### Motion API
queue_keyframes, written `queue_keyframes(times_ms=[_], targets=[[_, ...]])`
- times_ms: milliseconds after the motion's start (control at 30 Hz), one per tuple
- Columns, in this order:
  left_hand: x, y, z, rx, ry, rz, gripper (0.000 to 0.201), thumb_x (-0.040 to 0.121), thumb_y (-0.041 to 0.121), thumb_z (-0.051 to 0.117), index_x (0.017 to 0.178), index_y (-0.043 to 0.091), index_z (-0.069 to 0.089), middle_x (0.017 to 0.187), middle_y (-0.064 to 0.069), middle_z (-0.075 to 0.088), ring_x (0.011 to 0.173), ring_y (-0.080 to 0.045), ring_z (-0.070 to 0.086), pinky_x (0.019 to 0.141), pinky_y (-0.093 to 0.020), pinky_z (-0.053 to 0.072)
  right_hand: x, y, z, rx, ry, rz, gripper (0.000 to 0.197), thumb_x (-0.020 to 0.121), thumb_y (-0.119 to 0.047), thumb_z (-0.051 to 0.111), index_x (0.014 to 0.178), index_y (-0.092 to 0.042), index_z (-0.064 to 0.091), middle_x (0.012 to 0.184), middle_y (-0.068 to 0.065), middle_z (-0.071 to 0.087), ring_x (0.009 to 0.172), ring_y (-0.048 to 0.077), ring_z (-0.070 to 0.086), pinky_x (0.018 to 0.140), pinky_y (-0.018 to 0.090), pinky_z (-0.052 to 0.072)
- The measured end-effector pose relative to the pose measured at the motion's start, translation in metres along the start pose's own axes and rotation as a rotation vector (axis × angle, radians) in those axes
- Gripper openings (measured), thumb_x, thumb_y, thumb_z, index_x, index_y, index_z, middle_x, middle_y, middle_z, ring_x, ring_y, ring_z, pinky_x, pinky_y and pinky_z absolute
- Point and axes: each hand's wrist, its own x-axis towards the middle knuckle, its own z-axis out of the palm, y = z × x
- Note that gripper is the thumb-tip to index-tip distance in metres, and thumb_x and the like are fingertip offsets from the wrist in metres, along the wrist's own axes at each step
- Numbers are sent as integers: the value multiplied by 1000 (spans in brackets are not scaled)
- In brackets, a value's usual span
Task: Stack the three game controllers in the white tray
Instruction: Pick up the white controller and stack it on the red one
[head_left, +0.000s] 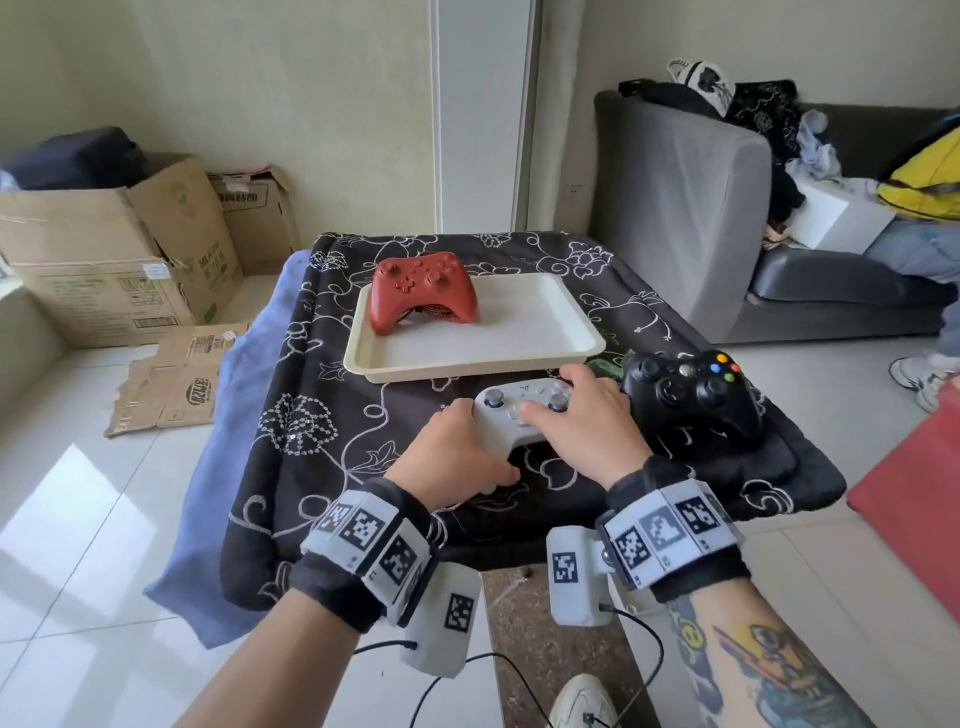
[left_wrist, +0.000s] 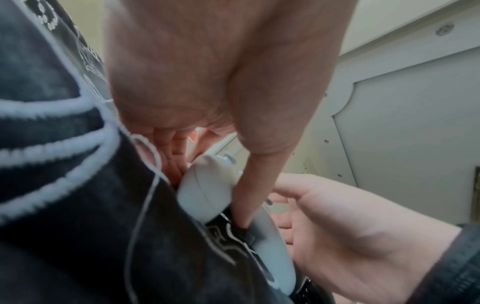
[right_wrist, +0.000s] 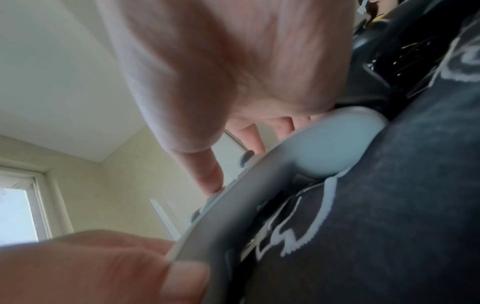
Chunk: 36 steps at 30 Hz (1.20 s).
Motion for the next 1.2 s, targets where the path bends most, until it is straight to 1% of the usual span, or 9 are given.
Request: queue_keyframes(times_ms=[67,167,300,433,533,633,800,967,1200], targets=[[-2,-2,-1,-39,8,-11,72,67,20,82,127,10,44,105,-10,68,73,-17,66,59,-23,52,-1,2,-2,31,12,-19,74,78,-48,66,141,-19,42,138,13,45,132,30,37,106,38,35],[-6,-4,-4,-93,29,-20,96,61,15,84,141,17,32,121,-13,57,95,-28,66,71,-33,57,-4,1,-5,100,22,-45,67,79,-42,68,138,-21,45,134,9,45,128,25,42,104,32,35],[-10,-5,-10,-97,54,-5,98,57,12,84,139,22,31,124,-13,54,101,-36,64,89,-48,55,-7,-1,-5,165,18,-70,65,79,-35,73,137,-22,46,128,5,42,122,19,46,97,23,32],[-12,-8,-15,-86,38,-3,101,56,13,85,140,26,30,127,-10,50,100,-38,65,88,-51,55,-7,-1,-5,200,-37,-47,68,80,-37,72,138,-19,43,122,-2,50,105,12,49,87,24,35],[-12,-11,-15,-92,24,4,105,55,14,86,142,26,29,131,-10,50,101,-39,65,88,-50,56,-6,1,-3,233,-99,-3,76,81,-48,69,144,-19,38,125,-9,52,111,11,51,94,28,39],[-8,-16,-14,-154,31,-2,98,61,15,84,142,22,31,128,-9,55,103,-33,66,89,-42,55,-6,2,0,290,-96,0,81,79,-57,67,145,-20,38,140,-5,51,123,13,51,105,34,40],[-9,-12,-14,-375,112,-2,79,73,52,72,139,21,42,120,4,63,109,-16,63,101,-37,49,-9,-1,1,322,-57,-54,68,84,-52,65,140,-21,43,137,-5,52,113,8,47,93,27,36],[-7,-14,-13,-387,144,38,56,88,43,63,132,14,44,116,3,64,104,-14,63,98,-32,48,-11,-9,5,315,-60,-80,65,81,-52,67,135,-23,47,124,-9,58,115,11,54,93,28,41],[-3,-18,-18,-484,149,26,66,80,45,70,131,12,46,120,-6,65,110,-23,65,100,-45,50,-9,-16,7,346,-81,-108,60,83,-50,66,134,-23,50,119,-12,58,111,9,55,92,28,41]])
